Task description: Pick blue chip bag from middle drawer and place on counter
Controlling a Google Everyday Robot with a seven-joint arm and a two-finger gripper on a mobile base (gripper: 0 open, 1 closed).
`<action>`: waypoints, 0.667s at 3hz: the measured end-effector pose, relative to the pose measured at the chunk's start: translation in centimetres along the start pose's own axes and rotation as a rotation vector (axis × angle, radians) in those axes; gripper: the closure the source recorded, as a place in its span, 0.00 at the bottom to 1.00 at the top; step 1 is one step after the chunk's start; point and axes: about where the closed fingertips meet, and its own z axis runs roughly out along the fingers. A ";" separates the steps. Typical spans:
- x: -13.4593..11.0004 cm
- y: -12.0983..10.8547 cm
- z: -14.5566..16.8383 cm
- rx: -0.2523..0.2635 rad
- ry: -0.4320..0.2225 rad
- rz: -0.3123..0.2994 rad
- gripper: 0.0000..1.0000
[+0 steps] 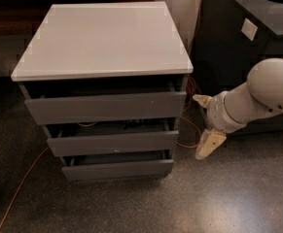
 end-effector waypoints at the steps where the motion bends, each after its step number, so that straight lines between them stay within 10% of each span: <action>1: 0.2 0.5 2.9 -0.019 -0.037 -0.028 0.00; 2: 0.5 0.8 6.1 -0.038 -0.088 -0.027 0.00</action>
Offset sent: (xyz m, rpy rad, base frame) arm 0.0230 0.0270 -0.0799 0.1172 0.0185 0.0813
